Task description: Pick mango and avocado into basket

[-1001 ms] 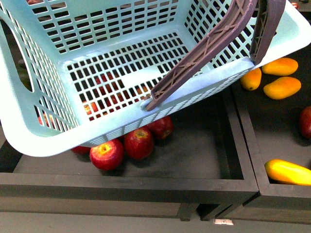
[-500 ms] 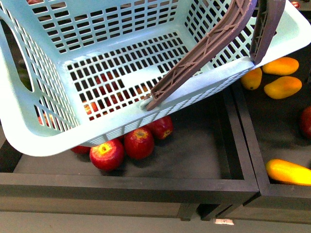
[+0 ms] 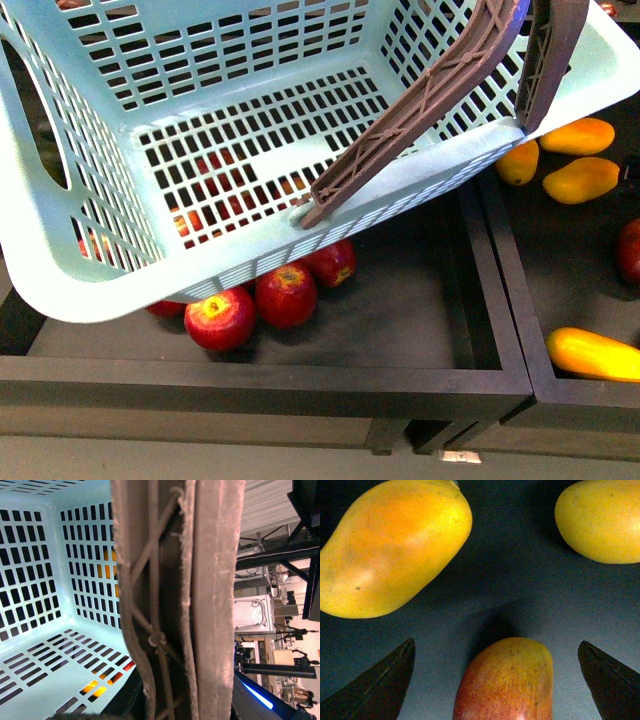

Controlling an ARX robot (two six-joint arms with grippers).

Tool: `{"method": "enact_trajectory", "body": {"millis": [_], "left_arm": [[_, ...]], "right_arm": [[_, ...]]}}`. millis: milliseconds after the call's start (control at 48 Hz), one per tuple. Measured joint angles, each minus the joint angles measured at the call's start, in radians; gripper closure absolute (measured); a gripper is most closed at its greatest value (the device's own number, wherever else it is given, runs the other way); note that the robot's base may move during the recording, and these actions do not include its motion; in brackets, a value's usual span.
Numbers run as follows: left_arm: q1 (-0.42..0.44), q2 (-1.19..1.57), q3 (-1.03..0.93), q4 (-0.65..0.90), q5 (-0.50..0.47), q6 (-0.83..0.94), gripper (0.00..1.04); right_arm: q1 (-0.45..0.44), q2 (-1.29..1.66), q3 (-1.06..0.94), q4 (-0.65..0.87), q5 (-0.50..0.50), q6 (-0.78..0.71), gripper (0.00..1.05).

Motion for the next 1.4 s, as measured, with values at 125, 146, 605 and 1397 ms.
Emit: {"method": "enact_trajectory", "body": {"millis": [125,146,605,1397], "left_arm": [[0.000,0.000,0.000,0.000,0.000,0.000,0.88],[0.000,0.000,0.000,0.000,0.000,0.000,0.88],[0.000,0.000,0.000,0.000,0.000,0.000,0.88],[0.000,0.000,0.000,0.000,0.000,0.000,0.88]], "right_arm": [[0.000,0.036,0.026,-0.014,0.003,0.004,0.09],[0.000,0.039,0.026,-0.014,0.003,0.003,0.09],[0.001,0.121,0.075,-0.064,0.003,0.007,0.09],[-0.050,-0.360,-0.441,0.309,-0.264,0.006,0.45]]}}
